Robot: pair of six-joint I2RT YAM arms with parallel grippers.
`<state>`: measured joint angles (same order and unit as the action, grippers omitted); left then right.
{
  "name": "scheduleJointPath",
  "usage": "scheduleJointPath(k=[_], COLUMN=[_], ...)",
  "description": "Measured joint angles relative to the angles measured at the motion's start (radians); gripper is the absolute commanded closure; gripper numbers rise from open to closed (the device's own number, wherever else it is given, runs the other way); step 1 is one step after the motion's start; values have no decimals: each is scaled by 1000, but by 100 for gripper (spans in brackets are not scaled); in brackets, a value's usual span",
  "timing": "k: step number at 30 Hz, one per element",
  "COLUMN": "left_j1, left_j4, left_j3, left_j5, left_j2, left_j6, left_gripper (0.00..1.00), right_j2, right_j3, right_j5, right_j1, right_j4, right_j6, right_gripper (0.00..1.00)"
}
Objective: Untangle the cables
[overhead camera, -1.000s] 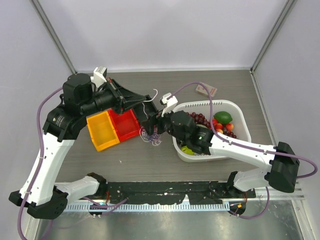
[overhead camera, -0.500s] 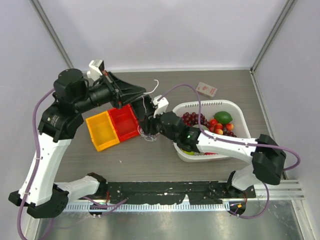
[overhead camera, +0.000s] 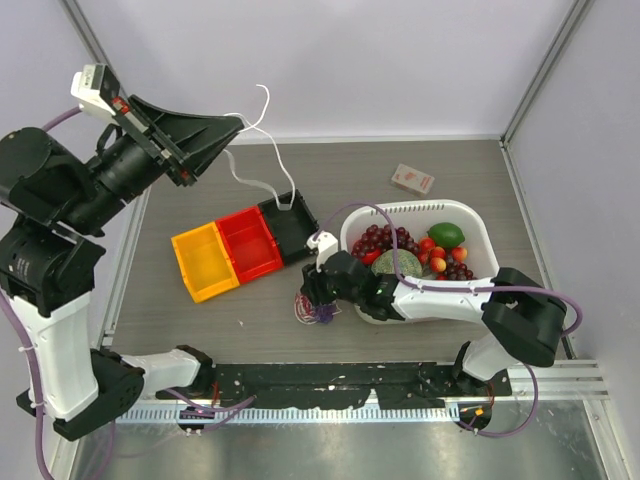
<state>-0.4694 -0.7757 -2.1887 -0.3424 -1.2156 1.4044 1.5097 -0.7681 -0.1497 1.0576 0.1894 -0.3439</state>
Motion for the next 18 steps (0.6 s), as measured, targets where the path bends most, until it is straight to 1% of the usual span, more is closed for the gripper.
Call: scheduleJointPath(k=[5, 8, 11, 13, 16, 18], left_j1=[0, 0, 0, 0, 0, 0], left_j4=[-71, -78, -96, -110, -146, -165], left_j3=[-121, -144, -103, -58, -5, 28], left_j5=[69, 104, 146, 175, 220, 249], left_j2=[-42, -50, -35, -20, -9, -10], left_j6=[-53, -79, -107, -129, -162, -188], left_gripper=[100, 100, 100, 100, 100, 100], right_j2=[0, 0, -24, -69, -186, -299], right_j3=[0, -3, -14, -27, -45, -64], right_j5=[35, 44, 64, 91, 142, 162], right_j1=[1, 1, 1, 2, 6, 8], right_j4=[-8, -32, -90, -134, -198, -230], right_j6=[15, 23, 27, 27, 29, 33], right_gripper=[43, 39, 35, 33, 29, 27])
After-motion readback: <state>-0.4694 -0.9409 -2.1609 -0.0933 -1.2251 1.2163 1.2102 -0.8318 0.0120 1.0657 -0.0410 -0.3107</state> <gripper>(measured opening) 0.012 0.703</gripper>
